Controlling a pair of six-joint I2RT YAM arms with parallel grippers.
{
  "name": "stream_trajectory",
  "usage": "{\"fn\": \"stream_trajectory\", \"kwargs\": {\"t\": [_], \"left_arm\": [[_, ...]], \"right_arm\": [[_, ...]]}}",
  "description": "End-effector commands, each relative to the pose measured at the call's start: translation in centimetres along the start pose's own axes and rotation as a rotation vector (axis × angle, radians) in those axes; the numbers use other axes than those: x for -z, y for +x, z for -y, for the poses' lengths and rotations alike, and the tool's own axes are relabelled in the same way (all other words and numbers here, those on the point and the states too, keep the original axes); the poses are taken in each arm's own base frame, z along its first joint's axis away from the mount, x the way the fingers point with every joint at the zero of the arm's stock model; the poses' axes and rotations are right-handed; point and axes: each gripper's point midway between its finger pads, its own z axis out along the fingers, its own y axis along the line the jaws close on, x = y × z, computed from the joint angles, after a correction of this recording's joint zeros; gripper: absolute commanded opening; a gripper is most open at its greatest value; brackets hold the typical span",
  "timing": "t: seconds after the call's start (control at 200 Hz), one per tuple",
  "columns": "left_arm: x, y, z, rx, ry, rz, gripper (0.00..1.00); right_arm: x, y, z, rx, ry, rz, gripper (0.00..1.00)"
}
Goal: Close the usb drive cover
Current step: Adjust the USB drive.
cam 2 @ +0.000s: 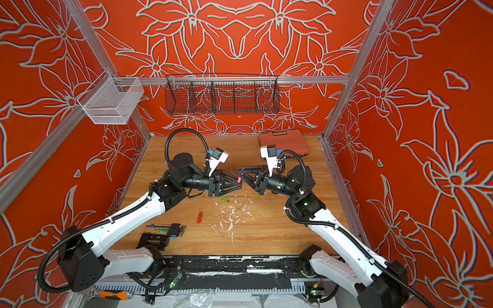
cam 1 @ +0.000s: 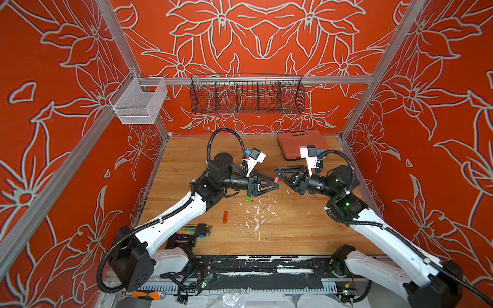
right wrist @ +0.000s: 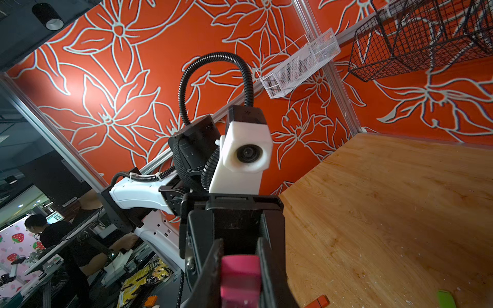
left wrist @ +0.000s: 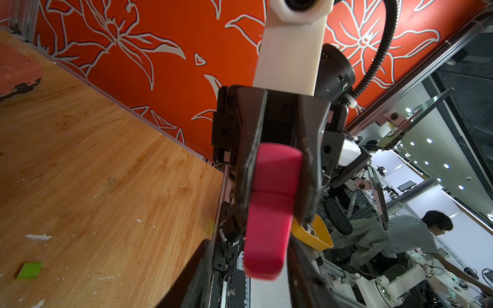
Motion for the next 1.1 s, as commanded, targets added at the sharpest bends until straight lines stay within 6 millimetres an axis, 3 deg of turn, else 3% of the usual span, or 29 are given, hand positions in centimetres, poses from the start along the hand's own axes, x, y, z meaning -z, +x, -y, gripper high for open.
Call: {"fn": "stream_trajectory", "kwargs": {"t": [0.0, 0.255, 0.435, 0.55, 0.596, 0.671, 0.731, 0.921, 1.096], "left_arm": [[-0.1, -0.8, 1.1, -0.050, 0.034, -0.002, 0.44], [-0.3, -0.9, 1.1, -0.046, 0.044, -0.011, 0.41], [-0.6, -0.9, 1.1, -0.043, 0.054, -0.020, 0.21], [-0.8, -0.7, 1.1, -0.041, 0.054, -0.030, 0.17], [-0.8, -0.6, 1.0, -0.043, 0.050, -0.032, 0.14], [-0.8, -0.5, 0.9, -0.044, 0.048, -0.037, 0.06], [-0.7, -0.4, 0.9, -0.045, 0.043, -0.041, 0.03], [-0.7, -0.1, 0.9, -0.041, 0.047, -0.051, 0.00], [-0.7, 0.2, 1.4, -0.055, 0.056, -0.055, 0.00]], "right_arm": [[0.1, 0.3, -0.1, 0.001, -0.012, -0.006, 0.06], [0.2, 0.9, 0.4, -0.010, 0.005, -0.012, 0.06], [0.1, 0.9, 0.5, -0.014, -0.001, 0.003, 0.06], [0.3, 0.6, 0.5, -0.004, 0.007, 0.025, 0.06], [0.4, 0.5, 0.4, 0.000, 0.014, 0.028, 0.15], [0.7, 0.3, 0.3, 0.015, 0.033, 0.028, 0.43], [1.2, 0.2, 0.1, 0.028, 0.054, 0.029, 0.54], [2.3, -1.0, -0.7, 0.064, 0.109, 0.015, 0.59], [1.2, -1.2, 0.1, 0.047, 0.104, -0.038, 0.59]]}}
